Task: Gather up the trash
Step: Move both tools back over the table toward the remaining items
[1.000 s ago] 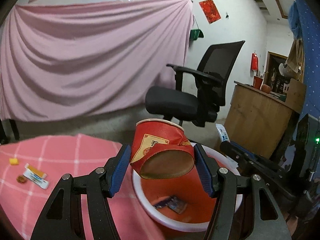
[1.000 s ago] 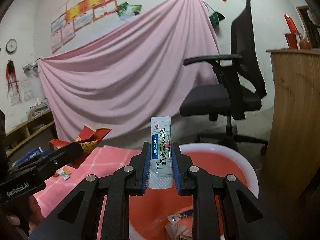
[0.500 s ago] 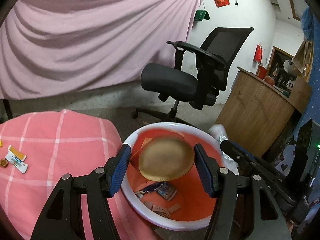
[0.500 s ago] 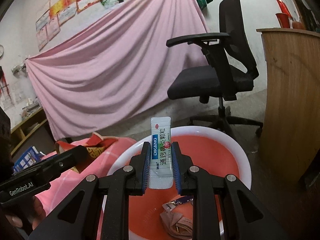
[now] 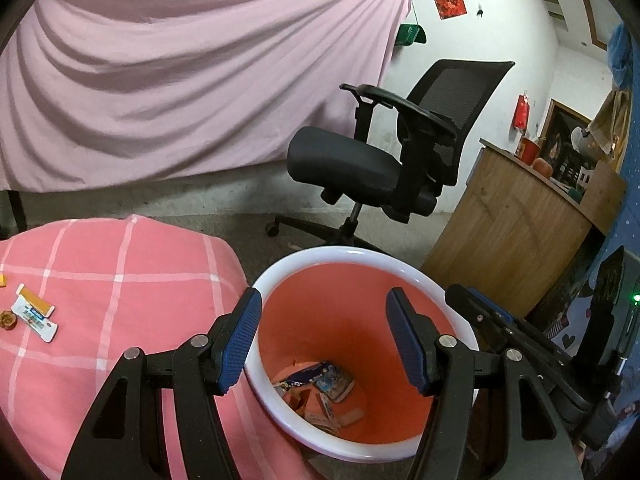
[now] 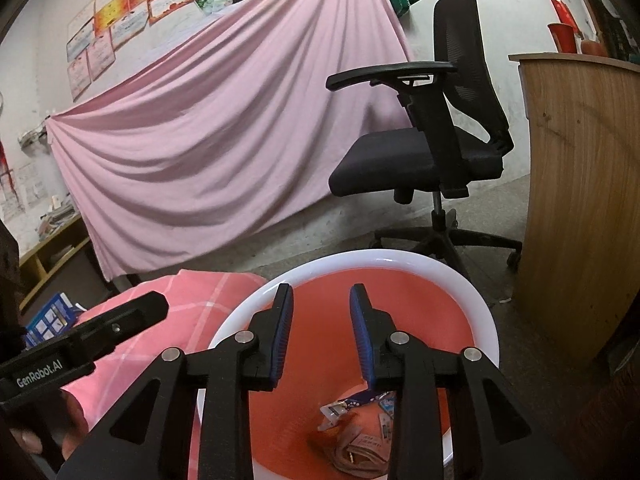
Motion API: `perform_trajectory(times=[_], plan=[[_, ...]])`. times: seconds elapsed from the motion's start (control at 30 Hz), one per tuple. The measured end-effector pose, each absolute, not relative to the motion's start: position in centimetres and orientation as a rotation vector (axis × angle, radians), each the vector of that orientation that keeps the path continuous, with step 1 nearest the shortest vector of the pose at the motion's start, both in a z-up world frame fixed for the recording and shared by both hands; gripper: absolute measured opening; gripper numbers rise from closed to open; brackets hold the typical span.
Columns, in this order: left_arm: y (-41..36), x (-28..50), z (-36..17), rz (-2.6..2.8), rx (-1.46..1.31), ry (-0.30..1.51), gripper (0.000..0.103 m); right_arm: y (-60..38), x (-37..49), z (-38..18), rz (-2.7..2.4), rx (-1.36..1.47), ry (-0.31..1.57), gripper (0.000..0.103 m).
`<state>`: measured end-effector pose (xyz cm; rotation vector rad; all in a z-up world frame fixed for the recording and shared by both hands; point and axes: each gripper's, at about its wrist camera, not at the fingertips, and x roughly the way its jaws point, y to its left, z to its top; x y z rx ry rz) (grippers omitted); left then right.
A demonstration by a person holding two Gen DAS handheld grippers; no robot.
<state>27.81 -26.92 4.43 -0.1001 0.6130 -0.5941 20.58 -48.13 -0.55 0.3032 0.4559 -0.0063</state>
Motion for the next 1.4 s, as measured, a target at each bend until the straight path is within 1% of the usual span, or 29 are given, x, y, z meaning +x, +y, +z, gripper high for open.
perform_trajectory(times=[0.17,0.27,0.37,0.43,0.47,0.5,0.53,0.57,0.6,0.63,0.67,0.7,0.73,0.77,0.8,0.83,1.0,1.4], plan=[[-26.2,27.5,4.7,-0.57,-0.091,0.59,0.058,-48.0,20.6,-0.1,-0.008,0.296,0.441,0.028],[-25.4,27.3,5.1,-0.554,-0.078,0.577,0.059,-47.8,20.5,0.4,-0.008,0.296,0.418,0.03],[-24.1,27.0,5.9,-0.522,-0.09,0.539,0.072,-47.5,20.3,1.0,-0.009,0.3,0.387,0.037],[-23.2,26.7,6.3,-0.507,-0.098,0.513,0.073,-47.2,20.2,1.6,-0.007,0.304,0.36,0.043],[-22.6,26.5,6.5,-0.498,-0.098,0.502,0.075,-47.0,20.2,1.8,-0.005,0.303,0.346,0.047],[-22.2,26.5,6.7,-0.489,-0.099,0.493,0.079,-46.7,20.1,2.1,-0.004,0.302,0.332,0.05],[-21.7,26.3,6.9,-0.48,-0.101,0.48,0.082,-46.3,20.1,2.3,-0.003,0.3,0.318,0.051],[-21.3,26.2,7.0,-0.473,-0.104,0.47,0.09,-46.1,20.1,2.5,-0.003,0.297,0.309,0.055],[-20.7,26.0,7.2,-0.459,-0.108,0.451,0.098,-45.7,20.0,2.7,-0.002,0.292,0.293,0.065],[-20.0,25.7,7.5,-0.44,-0.112,0.425,0.1,-45.4,20.0,2.9,-0.003,0.288,0.28,0.072],[-19.3,25.4,7.7,-0.422,-0.118,0.396,0.1,-45.0,19.9,3.0,-0.006,0.283,0.262,0.084],[-18.6,25.1,7.9,-0.41,-0.12,0.377,0.101,-44.6,19.7,3.2,-0.008,0.277,0.238,0.087],[-18.2,25.0,7.9,-0.398,-0.119,0.365,0.101,-44.1,19.7,3.4,-0.004,0.268,0.218,0.088],[-17.6,24.8,8.1,-0.379,-0.117,0.349,0.101,-43.8,19.6,3.6,-0.002,0.261,0.208,0.092],[-17.1,24.6,8.1,-0.362,-0.113,0.335,0.101,-43.3,19.5,3.8,-0.004,0.249,0.187,0.099],[-16.5,24.5,8.2,-0.351,-0.11,0.324,0.101,-43.0,19.4,3.9,-0.008,0.243,0.166,0.103],[-13.3,23.8,8.2,-0.284,-0.113,0.281,0.101,-40.7,18.8,5.0,0.013,0.218,0.049,0.103],[-5.7,22.5,7.4,-0.145,-0.128,0.214,0.101,-33.1,18.9,6.1,0.143,0.113,-0.089,0.103]])
